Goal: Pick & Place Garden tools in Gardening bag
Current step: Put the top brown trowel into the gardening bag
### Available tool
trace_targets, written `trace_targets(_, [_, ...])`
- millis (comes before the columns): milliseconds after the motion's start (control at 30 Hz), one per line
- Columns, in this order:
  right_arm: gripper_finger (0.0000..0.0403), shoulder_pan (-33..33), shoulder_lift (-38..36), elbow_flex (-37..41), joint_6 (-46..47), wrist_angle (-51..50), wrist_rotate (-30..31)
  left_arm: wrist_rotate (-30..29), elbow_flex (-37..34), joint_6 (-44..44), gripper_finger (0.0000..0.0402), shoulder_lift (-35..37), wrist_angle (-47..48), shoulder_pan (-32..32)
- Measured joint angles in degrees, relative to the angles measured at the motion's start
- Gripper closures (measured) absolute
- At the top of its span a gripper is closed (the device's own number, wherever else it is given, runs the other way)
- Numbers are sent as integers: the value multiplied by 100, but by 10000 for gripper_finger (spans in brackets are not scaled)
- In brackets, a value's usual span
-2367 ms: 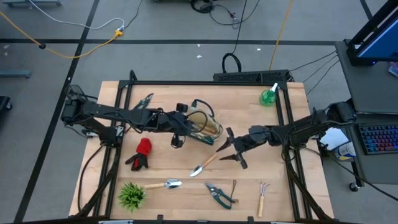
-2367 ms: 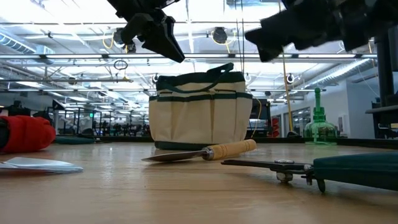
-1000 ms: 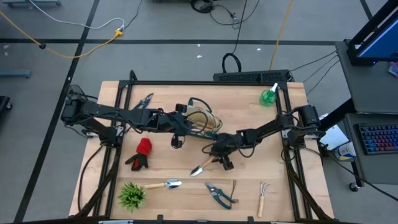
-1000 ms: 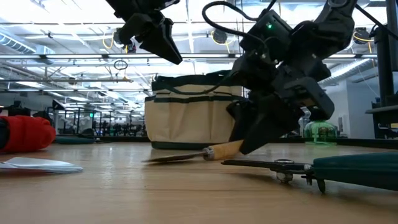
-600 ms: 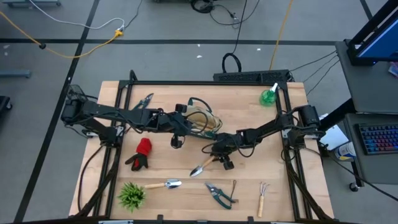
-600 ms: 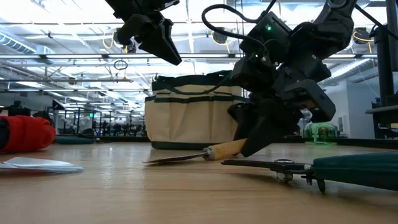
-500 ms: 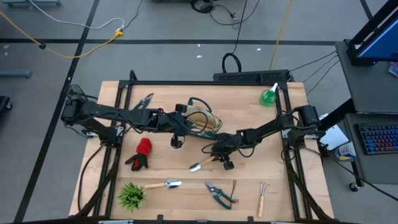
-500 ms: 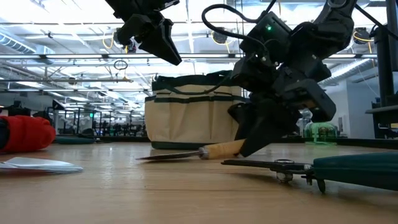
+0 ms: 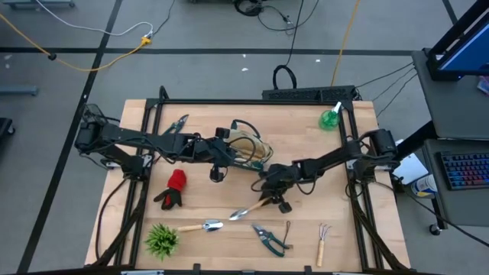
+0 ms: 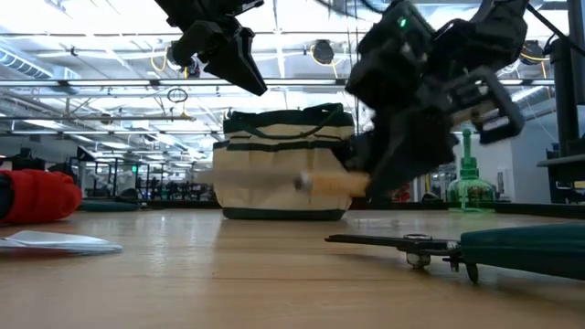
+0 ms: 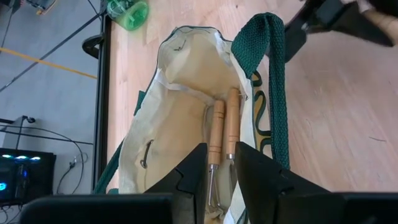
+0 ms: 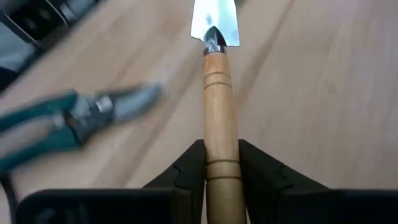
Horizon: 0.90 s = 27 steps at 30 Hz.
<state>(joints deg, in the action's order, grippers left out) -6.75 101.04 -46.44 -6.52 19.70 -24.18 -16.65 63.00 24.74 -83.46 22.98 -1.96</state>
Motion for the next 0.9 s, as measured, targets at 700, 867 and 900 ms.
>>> trace_targets(700, [334, -3, -1261, -8, 878, -181, 1508, 3, 0, -682, 314, 0, -473, -4])
trace_targets(867, [327, 3, -1376, -11, 824, -77, 1562, 3, 0, -707, 314, 0, -627, -4])
trace_targets(900, [327, 1, -1373, -11, 785, -98, 1560, 3, 0, -707, 314, 0, -629, -4])
